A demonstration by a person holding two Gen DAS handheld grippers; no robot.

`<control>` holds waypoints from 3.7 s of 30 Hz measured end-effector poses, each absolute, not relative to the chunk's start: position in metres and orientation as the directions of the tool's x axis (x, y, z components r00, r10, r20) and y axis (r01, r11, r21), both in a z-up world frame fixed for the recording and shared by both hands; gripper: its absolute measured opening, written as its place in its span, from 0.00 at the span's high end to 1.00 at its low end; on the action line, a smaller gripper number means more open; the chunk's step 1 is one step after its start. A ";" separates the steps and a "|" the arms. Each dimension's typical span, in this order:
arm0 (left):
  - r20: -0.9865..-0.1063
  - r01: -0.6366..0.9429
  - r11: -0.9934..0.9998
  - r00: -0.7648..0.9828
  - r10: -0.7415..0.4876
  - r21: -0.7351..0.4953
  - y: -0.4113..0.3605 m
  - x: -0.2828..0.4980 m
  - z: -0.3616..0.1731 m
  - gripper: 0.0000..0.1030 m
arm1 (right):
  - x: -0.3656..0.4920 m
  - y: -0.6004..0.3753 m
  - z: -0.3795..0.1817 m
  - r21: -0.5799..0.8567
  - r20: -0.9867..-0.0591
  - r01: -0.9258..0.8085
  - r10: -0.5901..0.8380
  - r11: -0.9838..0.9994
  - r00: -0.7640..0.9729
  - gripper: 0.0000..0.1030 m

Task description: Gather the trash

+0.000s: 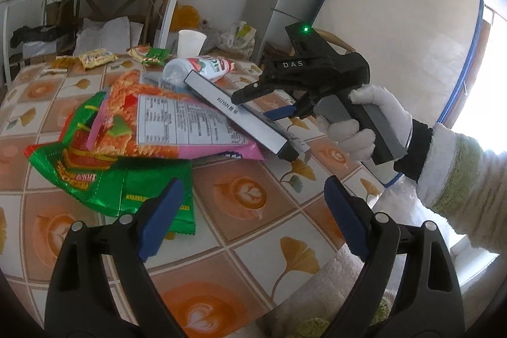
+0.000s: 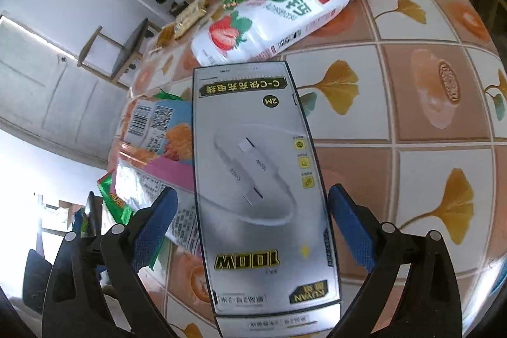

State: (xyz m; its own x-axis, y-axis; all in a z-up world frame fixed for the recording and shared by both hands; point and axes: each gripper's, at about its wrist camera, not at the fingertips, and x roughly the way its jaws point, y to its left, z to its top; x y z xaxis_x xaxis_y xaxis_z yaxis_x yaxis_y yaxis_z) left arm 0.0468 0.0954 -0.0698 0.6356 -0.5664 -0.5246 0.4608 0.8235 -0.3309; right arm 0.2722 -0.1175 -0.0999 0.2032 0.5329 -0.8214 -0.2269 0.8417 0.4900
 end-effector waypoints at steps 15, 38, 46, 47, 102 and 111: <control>-0.536 0.458 0.816 0.615 -0.578 -0.354 0.096 0.044 -0.077 0.16 | 0.285 -0.100 -0.106 0.397 -0.870 -0.252 0.450 0.882 0.202 0.11; -0.601 0.395 0.865 0.623 -0.500 -0.310 0.096 0.075 -0.032 0.16 | 0.202 -0.199 -0.100 0.313 -0.870 -0.016 0.293 0.950 0.397 0.18; -0.657 0.366 0.890 0.606 -0.449 -0.272 0.092 0.155 0.013 0.16 | 0.183 -0.218 -0.103 0.308 -0.855 0.012 0.271 0.951 0.442 0.18; -0.663 0.358 0.895 0.605 -0.440 -0.267 0.089 0.163 0.015 0.16 | 0.181 -0.221 -0.103 0.322 -0.851 0.016 0.282 0.947 0.443 0.17; -0.831 0.415 0.854 0.314 -0.459 -0.314 -0.044 0.091 -0.079 0.16 | 0.077 -0.282 -0.142 0.886 -0.455 0.165 0.739 0.434 0.496 0.15; -0.873 0.430 0.885 0.346 -0.343 -0.178 -0.072 0.092 -0.100 0.14 | 0.060 -0.301 -0.143 0.855 -0.504 0.188 0.686 0.484 0.525 0.15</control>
